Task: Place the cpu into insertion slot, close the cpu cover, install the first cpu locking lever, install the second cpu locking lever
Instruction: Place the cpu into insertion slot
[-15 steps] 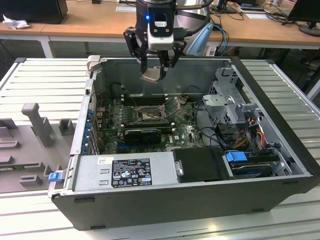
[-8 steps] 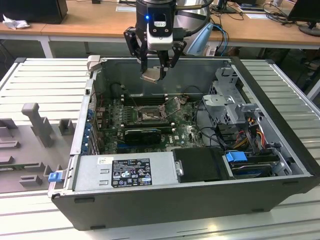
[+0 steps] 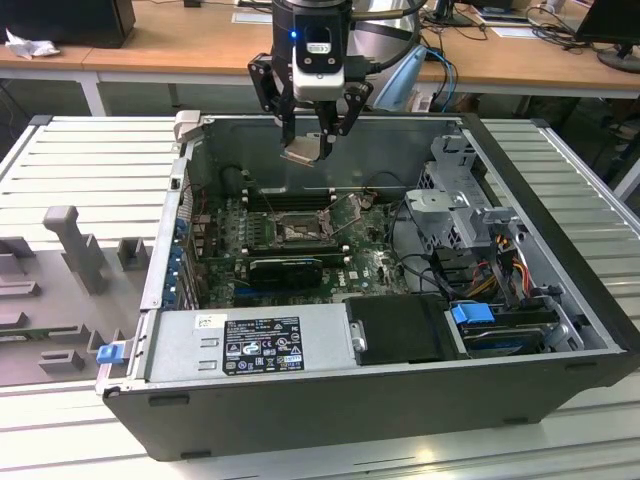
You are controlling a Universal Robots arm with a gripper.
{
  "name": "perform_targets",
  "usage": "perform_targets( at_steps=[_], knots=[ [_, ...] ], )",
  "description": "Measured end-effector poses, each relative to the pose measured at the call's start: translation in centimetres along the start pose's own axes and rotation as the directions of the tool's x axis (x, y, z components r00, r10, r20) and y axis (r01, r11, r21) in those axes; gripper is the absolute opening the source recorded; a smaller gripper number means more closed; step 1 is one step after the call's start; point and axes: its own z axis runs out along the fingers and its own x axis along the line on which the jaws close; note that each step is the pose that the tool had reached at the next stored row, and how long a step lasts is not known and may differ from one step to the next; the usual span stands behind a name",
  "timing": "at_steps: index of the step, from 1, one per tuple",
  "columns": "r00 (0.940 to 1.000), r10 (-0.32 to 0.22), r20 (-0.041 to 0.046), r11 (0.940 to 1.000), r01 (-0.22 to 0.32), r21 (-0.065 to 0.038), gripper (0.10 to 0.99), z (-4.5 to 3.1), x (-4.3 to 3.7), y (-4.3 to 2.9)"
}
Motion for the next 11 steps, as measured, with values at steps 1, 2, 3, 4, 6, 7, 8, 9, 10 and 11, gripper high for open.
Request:
perform_targets(
  at_steps=[1, 2, 3, 4, 6, 7, 8, 9, 10, 11],
  knots=[
    [1.0000, 0.001, 0.0001, 1.0000, -0.001, 0.000, 0.529, 0.00, 0.00, 0.00],
    [1.0000, 0.005, 0.0004, 1.0000, -0.005, 0.000, 0.529, 0.00, 0.00, 0.00],
    [1.0000, 0.007, 0.0005, 1.0000, -0.007, 0.000, 0.529, 0.00, 0.00, 0.00],
    [1.0000, 0.008, 0.0007, 1.0000, -0.008, 0.000, 0.529, 0.00, 0.00, 0.00],
    [0.9999, 0.012, 0.0010, 0.9999, -0.012, 0.000, 0.529, 0.00, 0.00, 0.00],
    [0.9999, 0.014, 0.0011, 0.9999, -0.014, 0.000, 0.529, 0.00, 0.00, 0.00],
    [0.9999, 0.016, 0.0013, 0.9999, -0.016, 0.000, 0.529, 0.00, 0.00, 0.00],
    [0.9998, 0.018, 0.0015, 0.9998, -0.018, 0.000, 0.529, 0.00, 0.00, 0.00],
    [0.9998, 0.021, 0.0017, 0.9998, -0.021, 0.000, 0.529, 0.00, 0.00, 0.00],
    [0.9997, 0.023, 0.0019, 0.9997, -0.023, 0.000, 0.529, 0.00, 0.00, 0.00]
  ],
)
